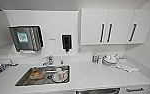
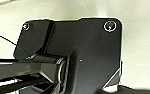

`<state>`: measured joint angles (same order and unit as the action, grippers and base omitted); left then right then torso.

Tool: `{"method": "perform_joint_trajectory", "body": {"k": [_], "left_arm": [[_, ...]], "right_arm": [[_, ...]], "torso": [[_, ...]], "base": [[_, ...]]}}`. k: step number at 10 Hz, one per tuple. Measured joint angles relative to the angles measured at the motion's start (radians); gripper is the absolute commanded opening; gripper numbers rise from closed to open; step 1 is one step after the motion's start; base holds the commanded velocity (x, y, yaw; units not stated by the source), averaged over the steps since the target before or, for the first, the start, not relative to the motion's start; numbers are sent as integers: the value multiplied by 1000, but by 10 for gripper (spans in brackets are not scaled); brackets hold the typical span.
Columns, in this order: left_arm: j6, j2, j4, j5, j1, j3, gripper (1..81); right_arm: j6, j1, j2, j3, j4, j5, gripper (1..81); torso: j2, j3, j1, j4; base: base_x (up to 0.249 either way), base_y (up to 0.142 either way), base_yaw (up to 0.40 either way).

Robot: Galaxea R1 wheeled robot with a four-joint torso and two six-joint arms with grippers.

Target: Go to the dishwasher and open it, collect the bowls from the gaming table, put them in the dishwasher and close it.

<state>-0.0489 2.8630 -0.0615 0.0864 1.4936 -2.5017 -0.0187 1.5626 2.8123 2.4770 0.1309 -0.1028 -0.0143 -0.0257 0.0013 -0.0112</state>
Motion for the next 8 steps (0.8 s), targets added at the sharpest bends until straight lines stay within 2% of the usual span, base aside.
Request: {"method": "perform_joint_trajectory", "body": {"k": [5, 8], "left_arm": [[0, -4, 1, -4, 4, 6, 811], [0, -82, 1, 30, 6, 110, 811]], "right_arm": [[0, 10, -2, -14, 0, 25, 811], [1, 8, -61, -134, 0, 42, 811]], "torso": [[0, 0, -1, 0], [0, 0, -1, 0]], "base": [[0, 0, 0], [0, 0, 0]]}}
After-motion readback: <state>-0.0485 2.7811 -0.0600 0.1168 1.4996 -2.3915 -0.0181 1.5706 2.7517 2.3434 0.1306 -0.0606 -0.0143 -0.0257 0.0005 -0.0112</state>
